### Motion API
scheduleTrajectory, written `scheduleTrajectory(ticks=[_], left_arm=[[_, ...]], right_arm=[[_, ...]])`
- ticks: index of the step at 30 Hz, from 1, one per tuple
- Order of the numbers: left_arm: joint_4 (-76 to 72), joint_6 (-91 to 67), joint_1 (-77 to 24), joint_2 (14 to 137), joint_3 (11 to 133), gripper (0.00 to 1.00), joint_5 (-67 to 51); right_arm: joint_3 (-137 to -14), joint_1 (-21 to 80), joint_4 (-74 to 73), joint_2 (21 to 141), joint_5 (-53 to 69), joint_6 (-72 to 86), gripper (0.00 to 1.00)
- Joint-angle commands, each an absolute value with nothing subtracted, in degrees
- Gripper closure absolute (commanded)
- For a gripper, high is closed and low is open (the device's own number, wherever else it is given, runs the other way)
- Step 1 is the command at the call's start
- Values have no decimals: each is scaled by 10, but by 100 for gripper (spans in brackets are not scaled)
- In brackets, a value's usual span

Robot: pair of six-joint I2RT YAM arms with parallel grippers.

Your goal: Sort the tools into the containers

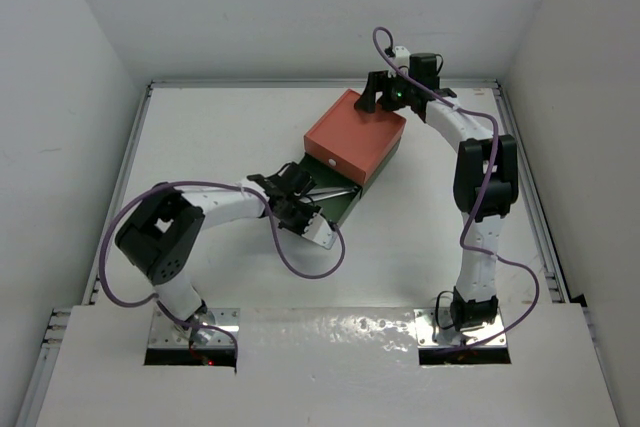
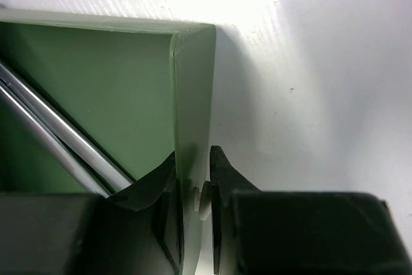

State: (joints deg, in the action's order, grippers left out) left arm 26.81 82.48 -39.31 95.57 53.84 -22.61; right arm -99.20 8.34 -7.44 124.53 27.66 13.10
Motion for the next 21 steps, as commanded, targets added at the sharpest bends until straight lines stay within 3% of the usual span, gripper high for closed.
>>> scheduleTrajectory(ticks=[1, 8, 10, 14, 17, 21], left_arm=[[192, 880, -396, 955, 579, 100, -229], [165, 888, -388, 987, 613, 100, -224], [154, 886, -389, 990, 618, 91, -219], [125, 860, -389, 990, 628, 53, -203], [115, 825, -388, 984, 645, 45, -191], [148, 782, -389, 950, 669, 42, -227]], right_arm=[[-972, 84, -116, 1240, 270, 103, 21], [-968, 84, -118, 1239, 275, 97, 21], [-968, 84, -120, 1239, 278, 92, 21], [-968, 84, -120, 1239, 279, 91, 21], [-970, 84, -120, 1241, 280, 91, 21], [-971, 84, -121, 1243, 282, 91, 21]])
